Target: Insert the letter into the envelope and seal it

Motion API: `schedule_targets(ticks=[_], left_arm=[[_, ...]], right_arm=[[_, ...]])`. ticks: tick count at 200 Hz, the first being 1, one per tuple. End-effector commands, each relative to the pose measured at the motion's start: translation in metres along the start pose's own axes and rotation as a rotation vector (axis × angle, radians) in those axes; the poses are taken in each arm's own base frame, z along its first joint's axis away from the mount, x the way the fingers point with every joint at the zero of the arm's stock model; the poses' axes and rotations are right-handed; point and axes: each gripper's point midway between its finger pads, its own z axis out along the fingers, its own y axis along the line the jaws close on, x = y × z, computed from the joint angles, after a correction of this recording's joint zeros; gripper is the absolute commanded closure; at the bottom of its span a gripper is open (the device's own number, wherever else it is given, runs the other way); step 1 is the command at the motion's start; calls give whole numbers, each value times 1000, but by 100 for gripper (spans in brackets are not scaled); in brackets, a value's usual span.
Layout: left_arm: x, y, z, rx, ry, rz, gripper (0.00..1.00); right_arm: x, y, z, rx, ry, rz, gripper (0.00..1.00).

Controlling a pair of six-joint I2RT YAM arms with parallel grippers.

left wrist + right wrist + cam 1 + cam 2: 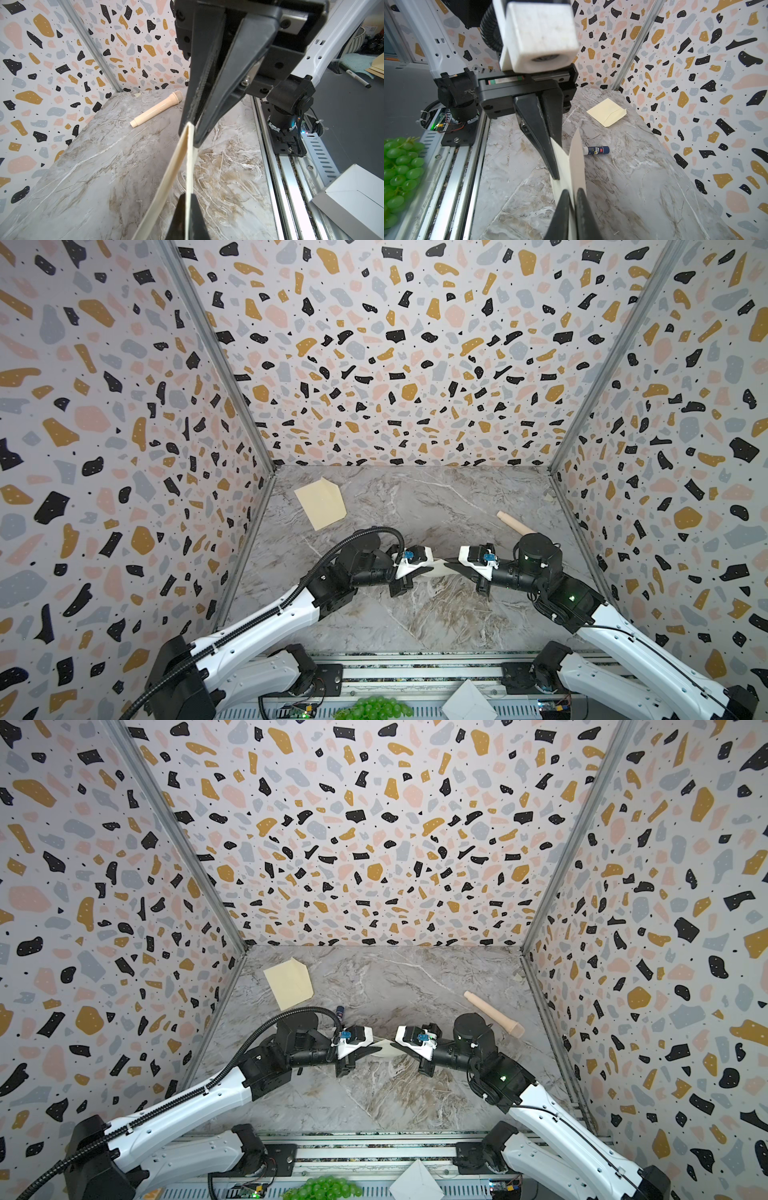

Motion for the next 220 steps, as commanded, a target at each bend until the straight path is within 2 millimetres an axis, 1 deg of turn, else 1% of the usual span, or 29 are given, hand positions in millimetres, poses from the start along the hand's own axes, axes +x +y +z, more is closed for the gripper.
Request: schedule_targets(ticks=[1, 8, 13, 25, 38, 44, 59, 69, 81, 95, 102, 120, 148, 166, 182, 220], left_arm=[[-4, 1, 2, -1, -14, 20, 100], [-4, 2, 1, -3, -12, 21, 100], [-4, 2, 1, -6, -11, 22, 100], [-4, 3, 0, -14, -4, 21, 92], [-1, 5, -5, -27, 42, 47, 88], [0, 7, -9, -43, 67, 63, 83], [-1, 11, -21, -84, 107, 101, 67], [-7, 10, -30, -99, 103, 129, 56], [-19, 8, -39, -114, 67, 165, 45], [-36, 5, -48, -125, -6, 198, 37], [-42, 3, -50, -122, -40, 211, 35], [-51, -3, -49, -89, -95, 232, 33], [-46, -4, -33, -27, -72, 211, 34], [-41, -5, -21, 22, -46, 193, 38], [-39, -6, -13, 58, -34, 180, 43], [-33, -11, -2, 109, -33, 168, 52]], right_arm=[[-11, -2, -1, -2, -27, -24, 97], [-11, -2, -1, -3, -25, -24, 100], [-11, -3, -1, -3, -24, -23, 100], [-10, -2, -1, -2, -16, -28, 100], [-6, -5, -3, 16, 8, -34, 100], [-3, -6, -4, 26, 26, -42, 100], [5, -7, -8, 42, 76, -54, 100], [10, -7, -10, 45, 106, -64, 100], [16, -6, -11, 41, 136, -74, 100], [21, -3, -11, 29, 157, -84, 100], [23, -2, -11, 21, 163, -89, 100], [23, 2, -10, -1, 161, -104, 100], [20, 8, -7, -30, 145, -111, 100], [20, 10, -6, -37, 144, -115, 100], [22, 11, -4, -44, 145, -114, 100], [24, 16, 1, -63, 141, -114, 100]])
